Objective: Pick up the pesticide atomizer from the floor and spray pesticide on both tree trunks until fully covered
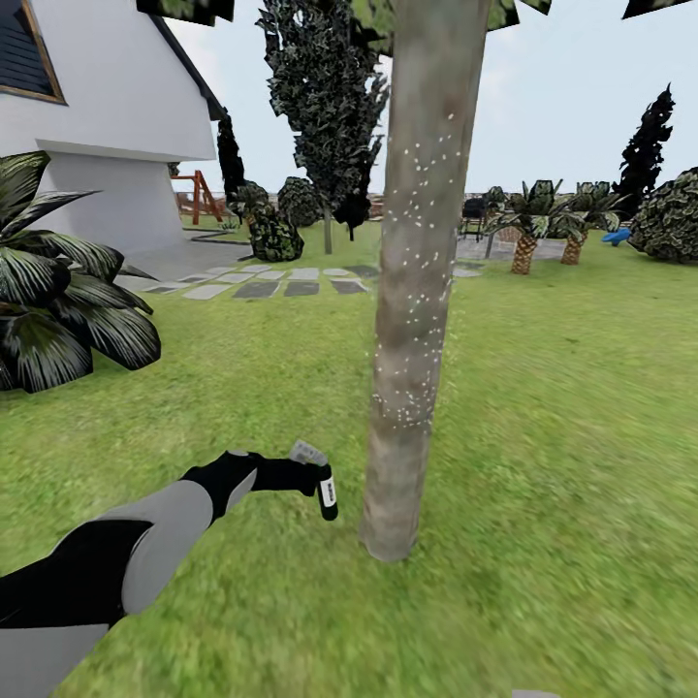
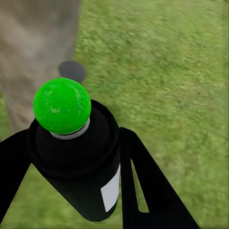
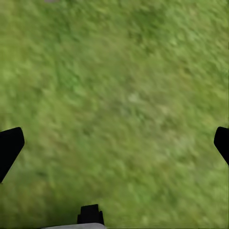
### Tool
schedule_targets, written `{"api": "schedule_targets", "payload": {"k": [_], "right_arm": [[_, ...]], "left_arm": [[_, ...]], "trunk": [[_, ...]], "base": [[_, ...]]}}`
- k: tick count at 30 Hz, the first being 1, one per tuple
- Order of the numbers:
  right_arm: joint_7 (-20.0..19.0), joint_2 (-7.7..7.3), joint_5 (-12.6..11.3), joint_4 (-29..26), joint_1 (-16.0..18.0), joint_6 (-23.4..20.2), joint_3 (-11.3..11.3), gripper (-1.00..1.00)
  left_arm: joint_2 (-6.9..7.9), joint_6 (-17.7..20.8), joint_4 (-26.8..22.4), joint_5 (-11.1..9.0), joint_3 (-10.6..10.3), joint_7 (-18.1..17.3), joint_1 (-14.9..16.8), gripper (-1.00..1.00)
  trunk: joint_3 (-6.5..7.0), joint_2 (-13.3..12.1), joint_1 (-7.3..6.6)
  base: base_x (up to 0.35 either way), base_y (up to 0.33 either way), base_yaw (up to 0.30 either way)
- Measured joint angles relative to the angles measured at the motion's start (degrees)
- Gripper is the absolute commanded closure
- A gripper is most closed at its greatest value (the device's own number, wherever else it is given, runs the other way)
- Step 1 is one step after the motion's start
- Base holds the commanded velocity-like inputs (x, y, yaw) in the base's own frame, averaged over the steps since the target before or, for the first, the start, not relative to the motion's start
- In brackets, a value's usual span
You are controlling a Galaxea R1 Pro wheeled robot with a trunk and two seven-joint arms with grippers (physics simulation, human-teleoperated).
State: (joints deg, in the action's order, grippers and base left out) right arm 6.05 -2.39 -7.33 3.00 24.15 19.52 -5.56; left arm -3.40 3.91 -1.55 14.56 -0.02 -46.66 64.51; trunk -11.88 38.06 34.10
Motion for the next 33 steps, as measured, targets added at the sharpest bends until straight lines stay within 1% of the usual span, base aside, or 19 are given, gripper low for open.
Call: {"api": "schedule_targets", "payload": {"k": [15,18,20,24,31,33], "right_arm": [[0.01,0.0,0.0,0.0,0.0,0.01,0.0,-1.0],[0.0,0.0,0.0,0.0,0.0,0.0,0.0,-1.0],[0.0,0.03,0.0,0.0,0.0,0.0,0.0,-1.0],[0.0,0.02,0.0,-0.01,-0.01,0.0,0.0,-1.0],[0.01,0.09,0.0,-0.02,-0.02,0.0,0.0,-1.0],[0.01,0.31,0.0,-0.02,-0.02,0.0,0.0,-1.0]], "left_arm": [[-0.03,-0.49,0.07,0.03,0.01,-0.07,-0.13,1.0],[-0.04,-0.49,0.08,0.01,-0.04,-0.07,-0.49,1.0],[-0.04,-0.5,0.1,0.17,-0.3,-0.06,-1.85,1.0],[-0.05,-0.49,0.03,0.03,0.01,-0.05,-2.71,1.0],[-0.05,-0.49,0.0,0.02,0.04,-0.04,-2.89,1.0],[-0.05,-0.49,0.0,0.02,0.04,-0.04,-2.9,1.0]], "trunk": [[0.0,0.0,0.0],[0.0,0.0,0.0],[-0.01,0.0,0.0],[0.0,0.0,0.0],[0.0,0.0,0.0],[0.0,0.0,0.0]], "base": [[0.0,0.332,0.0],[0.0,0.307,0.0],[0.0,0.334,-0.062],[0.0,0.341,-0.186],[0.0,0.344,-0.288],[0.0,0.344,-0.299]]}}
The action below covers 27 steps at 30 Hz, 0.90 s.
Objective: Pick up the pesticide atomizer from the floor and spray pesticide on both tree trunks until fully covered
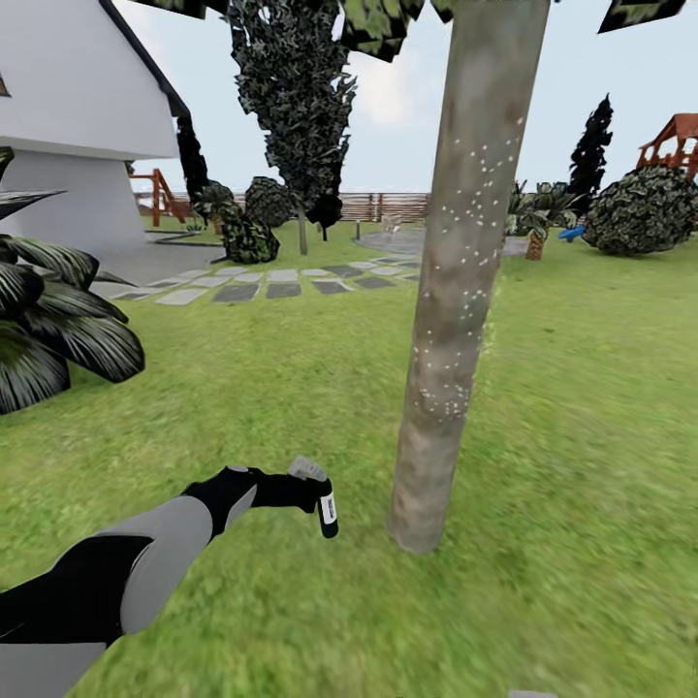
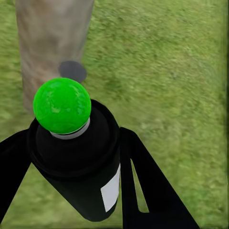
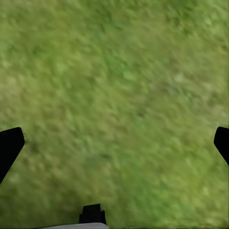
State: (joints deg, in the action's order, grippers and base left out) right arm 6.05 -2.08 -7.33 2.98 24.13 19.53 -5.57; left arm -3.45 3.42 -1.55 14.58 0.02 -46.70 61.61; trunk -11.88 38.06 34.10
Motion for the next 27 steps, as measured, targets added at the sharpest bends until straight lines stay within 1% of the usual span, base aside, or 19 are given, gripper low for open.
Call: {"api": "schedule_targets", "payload": {"k": [19,23,27], "right_arm": [[-0.02,0.12,0.0,0.04,0.0,0.0,0.0,-1.0],[-0.04,0.36,0.0,0.05,0.0,0.0,0.0,-1.0],[-0.01,0.46,0.0,0.03,0.01,0.0,0.0,-1.0]], "left_arm": [[0.0,0.0,0.0,0.0,0.0,0.0,0.0,1.0],[0.0,0.06,0.0,0.0,0.0,0.0,0.0,1.0],[0.01,0.08,-0.01,0.0,0.0,-0.01,-0.01,1.0]], "trunk": [[0.0,0.0,0.0],[0.0,0.0,0.0],[0.0,0.0,0.0]], "base": [[0.0,0.348,-0.3],[0.0,0.35,-0.296],[0.0,0.35,-0.149]]}}
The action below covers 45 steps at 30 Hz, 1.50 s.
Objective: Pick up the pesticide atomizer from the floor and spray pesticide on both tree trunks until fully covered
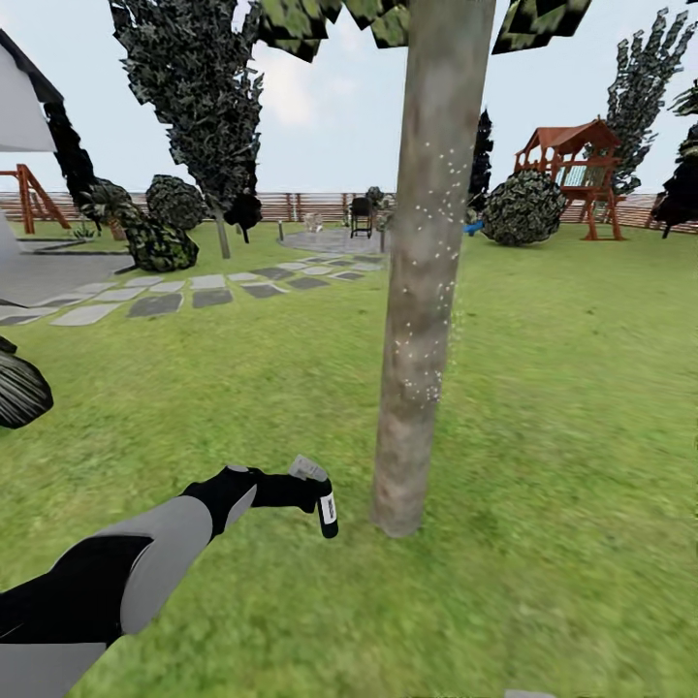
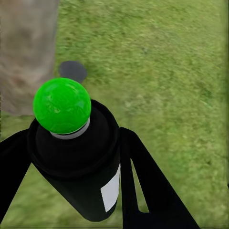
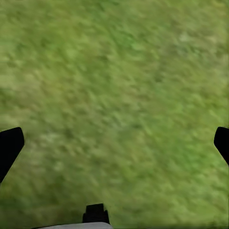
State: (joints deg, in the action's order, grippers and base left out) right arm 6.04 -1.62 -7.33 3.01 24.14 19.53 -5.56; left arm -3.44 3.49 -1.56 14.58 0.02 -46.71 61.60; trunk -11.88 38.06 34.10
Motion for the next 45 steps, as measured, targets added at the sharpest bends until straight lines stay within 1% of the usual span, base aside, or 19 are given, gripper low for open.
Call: {"api": "schedule_targets", "payload": {"k": [9,23,34,45], "right_arm": [[0.01,0.1,0.0,0.02,0.0,0.0,0.0,-1.0],[-0.07,0.36,0.0,0.0,-0.01,-0.01,0.0,-1.0],[-0.08,0.37,0.0,0.02,-0.01,-0.01,0.0,-1.0],[-0.07,0.37,0.0,0.04,0.0,0.0,0.0,-1.0]], "left_arm": [[0.0,0.0,0.0,0.0,-0.01,0.0,0.0,1.0],[-0.01,0.0,0.01,0.0,0.0,0.02,0.01,1.0],[-0.01,0.0,0.01,0.0,0.0,0.03,0.01,1.0],[0.0,0.0,0.0,0.0,-0.01,0.0,0.0,1.0]], "trunk": [[0.0,0.0,-0.01],[0.0,0.0,-0.02],[0.0,0.0,0.0],[0.0,0.0,-0.02]], "base": [[0.092,0.35,-0.051],[0.182,0.35,-0.288],[0.018,0.35,-0.298],[0.157,0.323,-0.145]]}}
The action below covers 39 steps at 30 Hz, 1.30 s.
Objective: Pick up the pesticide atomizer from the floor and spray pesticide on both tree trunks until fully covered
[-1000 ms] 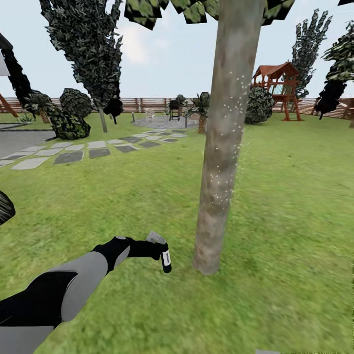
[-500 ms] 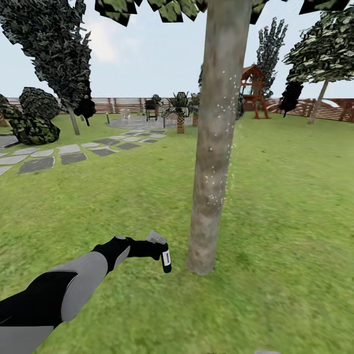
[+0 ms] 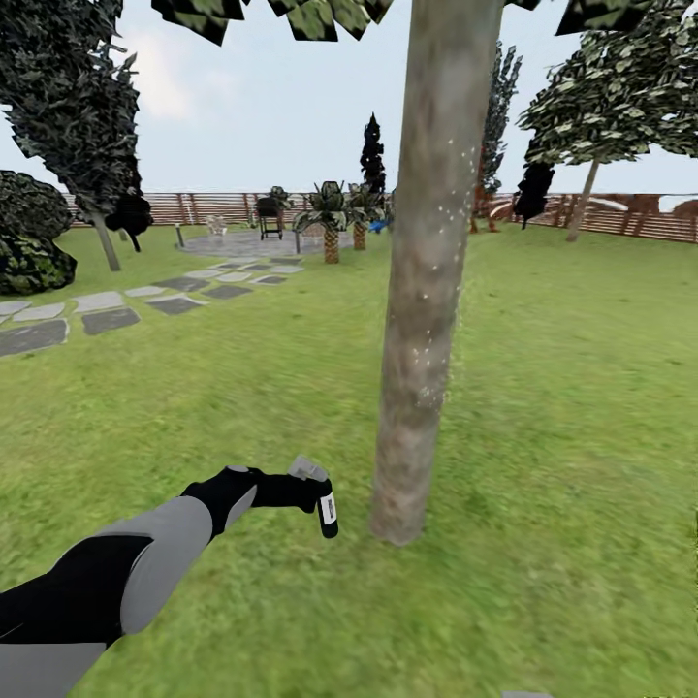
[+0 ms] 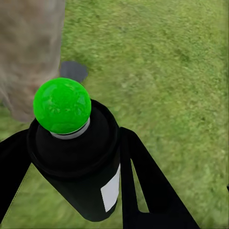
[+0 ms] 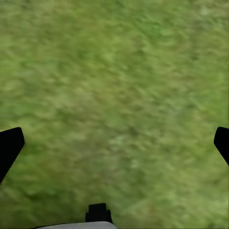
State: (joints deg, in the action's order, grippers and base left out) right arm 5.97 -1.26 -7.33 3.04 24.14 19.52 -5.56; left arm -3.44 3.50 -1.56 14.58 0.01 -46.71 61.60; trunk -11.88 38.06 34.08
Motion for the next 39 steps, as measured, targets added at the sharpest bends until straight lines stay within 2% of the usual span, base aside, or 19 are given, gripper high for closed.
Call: {"api": "schedule_targets", "payload": {"k": [9,17,24,31,39], "right_arm": [[0.0,0.0,0.0,0.01,-0.01,-0.05,0.0,-1.0],[0.0,0.08,0.0,0.01,-0.01,-0.04,0.0,-1.0],[-0.01,0.09,0.0,0.01,0.01,0.0,0.0,-1.0],[0.0,0.09,0.0,0.01,-0.01,-0.02,0.0,-1.0],[0.02,0.09,0.01,0.04,0.0,0.01,-0.01,-1.0]], "left_arm": [[-0.01,0.0,0.06,0.0,0.0,0.01,0.0,1.0],[-0.01,0.0,0.04,0.0,0.01,0.04,0.01,1.0],[0.01,0.0,0.05,0.0,0.0,0.0,0.0,1.0],[-0.01,0.0,0.08,0.0,0.0,0.01,0.0,1.0],[0.0,-0.07,0.07,-0.01,0.0,-0.01,-0.01,1.0]], "trunk": [[0.0,0.0,0.0],[0.0,0.0,0.02],[0.0,0.0,0.01],[0.0,0.0,0.01],[0.0,-0.01,0.02]], "base": [[0.229,0.281,-0.291],[0.05,0.337,-0.294],[0.107,0.346,-0.129],[0.141,0.338,-0.263],[0.04,0.083,-0.295]]}}
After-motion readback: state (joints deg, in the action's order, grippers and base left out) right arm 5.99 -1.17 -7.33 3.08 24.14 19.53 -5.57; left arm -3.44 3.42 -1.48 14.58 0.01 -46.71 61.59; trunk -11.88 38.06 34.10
